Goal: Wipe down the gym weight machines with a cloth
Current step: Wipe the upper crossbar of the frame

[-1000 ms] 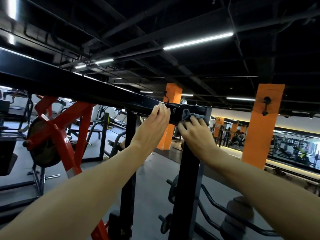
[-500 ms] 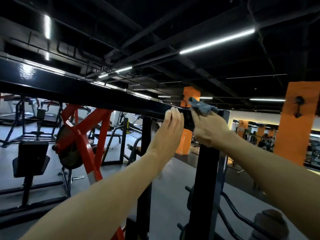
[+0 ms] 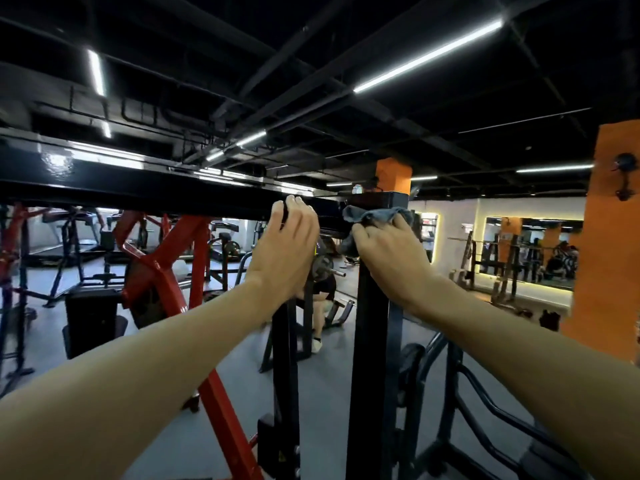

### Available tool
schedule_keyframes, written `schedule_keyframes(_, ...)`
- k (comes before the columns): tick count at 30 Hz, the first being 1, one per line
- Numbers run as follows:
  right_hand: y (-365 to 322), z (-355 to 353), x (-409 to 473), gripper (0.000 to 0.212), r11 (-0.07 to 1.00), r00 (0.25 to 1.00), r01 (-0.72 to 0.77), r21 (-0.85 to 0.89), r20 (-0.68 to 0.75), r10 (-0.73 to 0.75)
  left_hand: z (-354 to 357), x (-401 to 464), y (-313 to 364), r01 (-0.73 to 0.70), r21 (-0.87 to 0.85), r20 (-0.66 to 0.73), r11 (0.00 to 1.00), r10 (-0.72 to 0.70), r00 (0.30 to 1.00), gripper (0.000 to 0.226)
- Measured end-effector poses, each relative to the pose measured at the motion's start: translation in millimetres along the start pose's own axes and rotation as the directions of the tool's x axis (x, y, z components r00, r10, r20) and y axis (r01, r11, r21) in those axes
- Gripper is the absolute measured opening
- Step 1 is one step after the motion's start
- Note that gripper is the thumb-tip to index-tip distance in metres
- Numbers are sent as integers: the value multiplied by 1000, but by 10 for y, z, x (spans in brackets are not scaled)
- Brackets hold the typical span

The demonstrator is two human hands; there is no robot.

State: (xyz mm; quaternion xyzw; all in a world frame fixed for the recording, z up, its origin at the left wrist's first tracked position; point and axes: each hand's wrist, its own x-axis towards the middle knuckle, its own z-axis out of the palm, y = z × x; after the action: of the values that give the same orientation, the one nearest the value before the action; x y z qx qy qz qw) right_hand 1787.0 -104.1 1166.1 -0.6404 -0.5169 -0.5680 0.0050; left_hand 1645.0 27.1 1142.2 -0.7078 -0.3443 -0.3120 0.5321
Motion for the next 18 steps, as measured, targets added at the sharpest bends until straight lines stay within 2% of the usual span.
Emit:
schedule_keyframes(5,154,-33,-133,35,999,992,18,47,-126,-12,-157,-9,-28,-9,-28,117,1000,12,993,76)
schedule_keyframes(9,406,12,-374,39,963,973,37,266,-230,26,-489,10,-32,43,-119,311,992,-4,951,73)
schedule_keyframes(12,601,162,-625,38,851,964,-29,525,-210,162,-803,86,-11,163,-286,362,944,-51,931,71)
schedule_keyframes(13,627,209,-689,30,759,955,-62,648,-184,235,-873,105,-6,195,-342,362,919,-63,930,72)
schedule_keyframes(15,787,271,-865,12,451,915,-165,877,-35,403,-1073,184,138,235,-388,371,891,-82,925,75)
schedule_keyframes(17,833,373,-899,5,-16,841,-325,946,296,453,-1222,235,236,226,-421,402,879,-43,915,86)
schedule_keyframes(18,840,430,-890,12,-278,775,-377,884,465,429,-1297,271,282,207,-422,413,883,-16,910,93)
